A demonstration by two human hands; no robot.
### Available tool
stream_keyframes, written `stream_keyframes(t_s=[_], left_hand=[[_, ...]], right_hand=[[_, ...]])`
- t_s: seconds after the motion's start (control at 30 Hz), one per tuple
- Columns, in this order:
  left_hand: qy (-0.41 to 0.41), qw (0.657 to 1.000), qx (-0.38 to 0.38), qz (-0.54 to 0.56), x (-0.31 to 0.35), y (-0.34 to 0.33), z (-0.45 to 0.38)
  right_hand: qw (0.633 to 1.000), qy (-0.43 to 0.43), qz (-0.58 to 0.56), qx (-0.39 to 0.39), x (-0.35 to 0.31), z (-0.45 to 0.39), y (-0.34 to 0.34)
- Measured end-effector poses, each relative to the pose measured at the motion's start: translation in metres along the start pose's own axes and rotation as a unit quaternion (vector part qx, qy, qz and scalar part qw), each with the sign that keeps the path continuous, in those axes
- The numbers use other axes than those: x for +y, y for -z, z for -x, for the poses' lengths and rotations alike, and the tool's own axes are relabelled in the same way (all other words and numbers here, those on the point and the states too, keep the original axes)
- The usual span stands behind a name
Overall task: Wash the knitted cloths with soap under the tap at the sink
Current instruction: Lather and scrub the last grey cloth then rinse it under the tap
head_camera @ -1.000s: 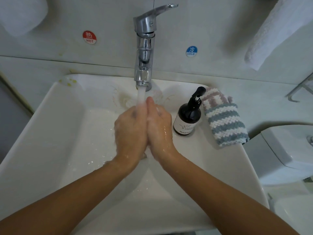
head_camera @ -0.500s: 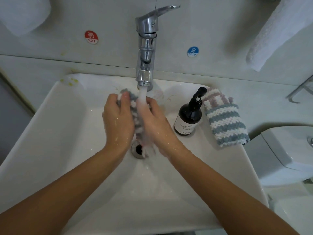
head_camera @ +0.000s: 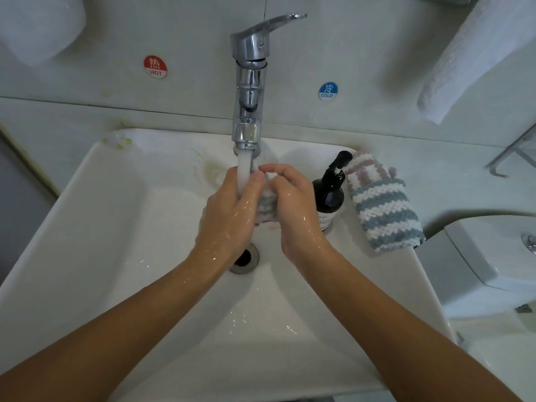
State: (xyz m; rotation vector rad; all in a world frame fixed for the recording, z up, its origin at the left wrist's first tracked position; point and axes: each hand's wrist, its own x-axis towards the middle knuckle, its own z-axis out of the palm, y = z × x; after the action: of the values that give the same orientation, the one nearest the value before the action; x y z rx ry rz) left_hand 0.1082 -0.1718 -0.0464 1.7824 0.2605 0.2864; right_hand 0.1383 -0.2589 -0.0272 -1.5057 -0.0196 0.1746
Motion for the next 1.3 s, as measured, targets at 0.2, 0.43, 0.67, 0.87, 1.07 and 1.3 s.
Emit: stream_keyframes(t_s=[0.2,0.43,0.67,0.87,1.07,1.3], left_hand=[[-0.01,0.998,0.061,0.019,0.0,0.001,0.008],[-0.027,0.993,0.114,0.012,0.002,0.005,0.001],[0.053,0.981,0.171,0.076,-0.002,0.008,-0.012],[0.031,0.988,0.126,0.09,-0.011,-0.001,-0.001],[0.0,0.993,0.117,-0.013,-0.019,-0.011,0.004],[-0.007,0.978,0.199,0.06,-0.008,-0.001,0.001]], right_hand=[[0.999,0.028,0.028,-0.006,0.014,0.003,-0.009],[0.996,0.036,0.055,-0.061,0.013,0.006,-0.012],[0.999,0.006,0.025,-0.045,0.016,0.006,-0.013],[0.995,-0.049,-0.082,0.015,0.015,0.002,-0.01],[0.99,-0.1,-0.099,-0.006,0.011,0.005,-0.01],[0.999,0.024,0.02,-0.012,0.019,0.007,-0.02]])
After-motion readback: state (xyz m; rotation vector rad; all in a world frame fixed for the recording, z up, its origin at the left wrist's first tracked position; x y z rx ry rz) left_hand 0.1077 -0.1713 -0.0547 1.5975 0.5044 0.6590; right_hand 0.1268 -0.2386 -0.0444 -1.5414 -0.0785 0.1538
